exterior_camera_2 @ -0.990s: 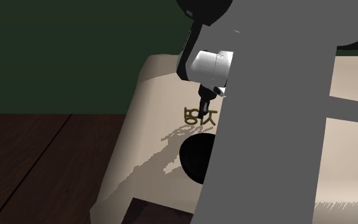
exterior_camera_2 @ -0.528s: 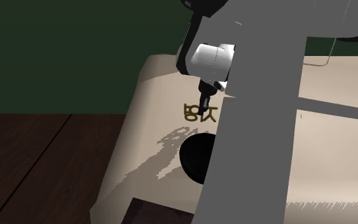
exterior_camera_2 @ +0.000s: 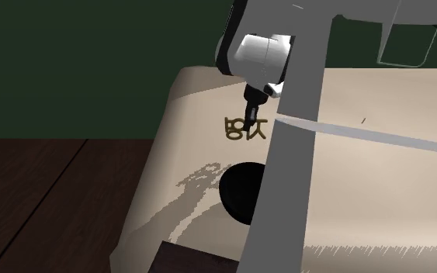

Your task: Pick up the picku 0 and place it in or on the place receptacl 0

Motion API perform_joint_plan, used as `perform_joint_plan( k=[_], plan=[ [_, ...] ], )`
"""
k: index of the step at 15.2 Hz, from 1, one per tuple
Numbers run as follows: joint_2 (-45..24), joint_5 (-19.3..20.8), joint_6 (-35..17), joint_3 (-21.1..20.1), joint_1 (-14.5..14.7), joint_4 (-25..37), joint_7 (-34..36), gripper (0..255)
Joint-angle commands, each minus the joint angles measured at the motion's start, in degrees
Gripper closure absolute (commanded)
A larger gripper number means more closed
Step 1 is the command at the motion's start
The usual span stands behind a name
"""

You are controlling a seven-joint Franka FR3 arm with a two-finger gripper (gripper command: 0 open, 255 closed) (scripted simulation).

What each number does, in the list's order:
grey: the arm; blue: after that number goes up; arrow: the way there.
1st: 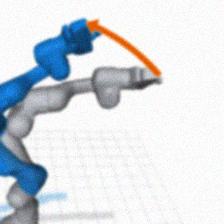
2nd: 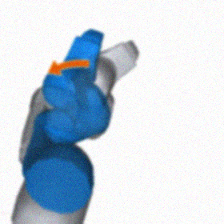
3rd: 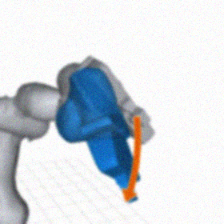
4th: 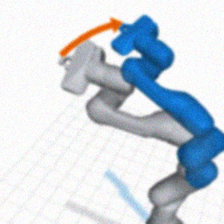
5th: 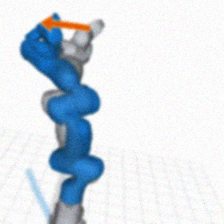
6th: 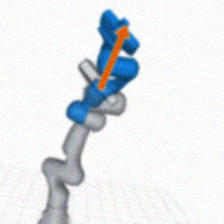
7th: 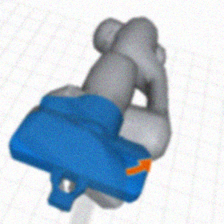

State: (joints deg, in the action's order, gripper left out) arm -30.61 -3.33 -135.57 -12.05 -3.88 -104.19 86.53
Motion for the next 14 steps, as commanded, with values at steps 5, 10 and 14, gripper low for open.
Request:
perform_joint_plan(
  k=[5,10,14],
  plan=[
    [3.0,-0.4,3.4,-0.3,-0.2,0.4,0.3,255],
    [5.2,-0.6,6.4,-0.5,-0.4,1.2,0.4,255],
    [6.8,-0.8,8.8,-0.6,-0.6,2.1,0.6,255]
  ],
)
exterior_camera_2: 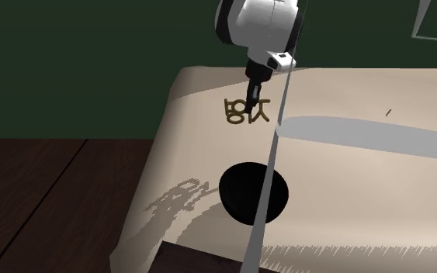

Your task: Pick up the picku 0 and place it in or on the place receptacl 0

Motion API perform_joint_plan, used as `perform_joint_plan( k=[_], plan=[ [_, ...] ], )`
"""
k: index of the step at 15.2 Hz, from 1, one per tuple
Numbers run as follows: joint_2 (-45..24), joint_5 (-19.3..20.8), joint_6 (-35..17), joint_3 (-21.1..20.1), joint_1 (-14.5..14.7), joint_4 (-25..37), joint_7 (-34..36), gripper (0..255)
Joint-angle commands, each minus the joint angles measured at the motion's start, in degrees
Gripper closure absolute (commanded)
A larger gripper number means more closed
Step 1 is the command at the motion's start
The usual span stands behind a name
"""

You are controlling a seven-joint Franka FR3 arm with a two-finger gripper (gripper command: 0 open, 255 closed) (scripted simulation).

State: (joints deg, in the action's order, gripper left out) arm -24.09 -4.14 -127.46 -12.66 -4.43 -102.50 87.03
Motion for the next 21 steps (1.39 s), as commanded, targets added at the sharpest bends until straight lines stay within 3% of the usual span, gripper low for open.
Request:
perform_joint_plan(
  k=[1,6,13,21],
  plan=[
    [0.7,-0.1,1.4,-0.1,0.0,0.7,0.1,255],
    [2.2,-0.3,4.0,-0.2,-0.2,1.9,0.3,255],
    [17.7,-4.8,-1.1,-0.7,-2.9,-18.9,-4.2,255],
    [35.5,-10.1,-2.4,0.5,-3.8,-38.4,-10.1,255]
  ],
)
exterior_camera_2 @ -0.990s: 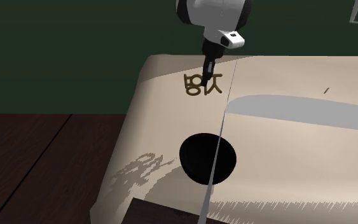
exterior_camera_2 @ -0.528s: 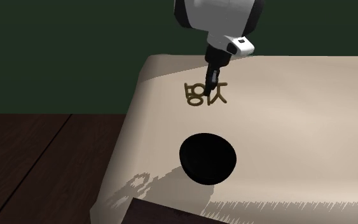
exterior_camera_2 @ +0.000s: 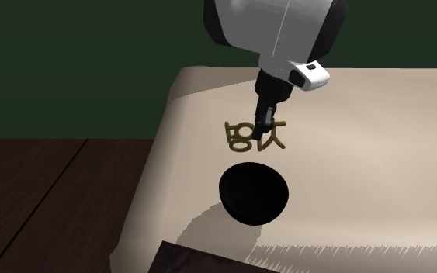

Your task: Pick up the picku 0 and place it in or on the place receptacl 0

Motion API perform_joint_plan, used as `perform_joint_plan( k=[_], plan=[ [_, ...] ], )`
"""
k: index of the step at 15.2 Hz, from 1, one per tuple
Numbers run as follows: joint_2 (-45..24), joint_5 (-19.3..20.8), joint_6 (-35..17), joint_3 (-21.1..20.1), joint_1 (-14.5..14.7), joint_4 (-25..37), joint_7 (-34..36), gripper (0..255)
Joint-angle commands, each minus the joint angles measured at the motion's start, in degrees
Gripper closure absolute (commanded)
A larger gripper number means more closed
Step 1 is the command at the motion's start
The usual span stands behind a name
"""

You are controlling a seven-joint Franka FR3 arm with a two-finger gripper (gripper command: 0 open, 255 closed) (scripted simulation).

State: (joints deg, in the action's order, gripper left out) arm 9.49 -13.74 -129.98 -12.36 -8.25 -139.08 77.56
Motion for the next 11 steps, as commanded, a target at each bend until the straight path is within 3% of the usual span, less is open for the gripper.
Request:
perform_joint_plan(
  k=[1,3,11],
  plan=[
    [4.3,-1.0,0.4,0.5,0.0,-4.1,-1.3,255],
    [9.4,-1.8,1.0,1.3,0.1,-8.7,-2.6,255],
    [4.8,-2.7,-6.2,0.9,0.4,-11.4,-3.8,255]
  ],
)
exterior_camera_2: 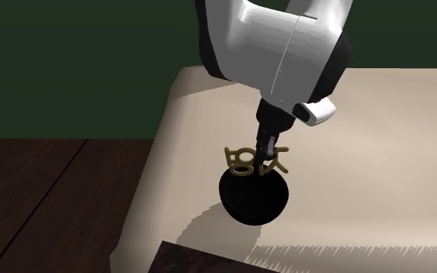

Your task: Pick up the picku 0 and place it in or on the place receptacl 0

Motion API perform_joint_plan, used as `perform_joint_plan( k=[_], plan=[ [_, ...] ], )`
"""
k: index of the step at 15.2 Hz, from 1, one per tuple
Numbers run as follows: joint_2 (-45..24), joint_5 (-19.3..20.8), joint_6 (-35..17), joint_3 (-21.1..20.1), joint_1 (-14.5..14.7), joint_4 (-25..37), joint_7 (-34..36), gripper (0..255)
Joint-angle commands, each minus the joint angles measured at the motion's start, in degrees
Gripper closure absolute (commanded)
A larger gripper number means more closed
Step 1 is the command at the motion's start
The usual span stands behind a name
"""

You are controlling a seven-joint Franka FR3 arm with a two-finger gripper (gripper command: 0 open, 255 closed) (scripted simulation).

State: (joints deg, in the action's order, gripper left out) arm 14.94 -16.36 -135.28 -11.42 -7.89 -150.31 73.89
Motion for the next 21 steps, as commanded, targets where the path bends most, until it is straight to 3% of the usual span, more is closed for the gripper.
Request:
perform_joint_plan(
  k=[1,8,15,16,21],
  plan=[
    [-1.4,-0.2,-1.9,-0.1,0.1,-0.5,-0.2,255],
    [-6.3,-1.1,-8.3,-0.5,0.3,-2.0,-1.4,255],
    [-6.3,-1.1,-8.3,-0.5,0.3,-2.0,-1.4,255],
    [-6.3,-1.1,-8.3,-0.5,0.3,-2.0,-1.4,0],
    [-6.3,-1.1,-8.3,-0.5,0.3,-2.0,-1.4,0]
  ],
)
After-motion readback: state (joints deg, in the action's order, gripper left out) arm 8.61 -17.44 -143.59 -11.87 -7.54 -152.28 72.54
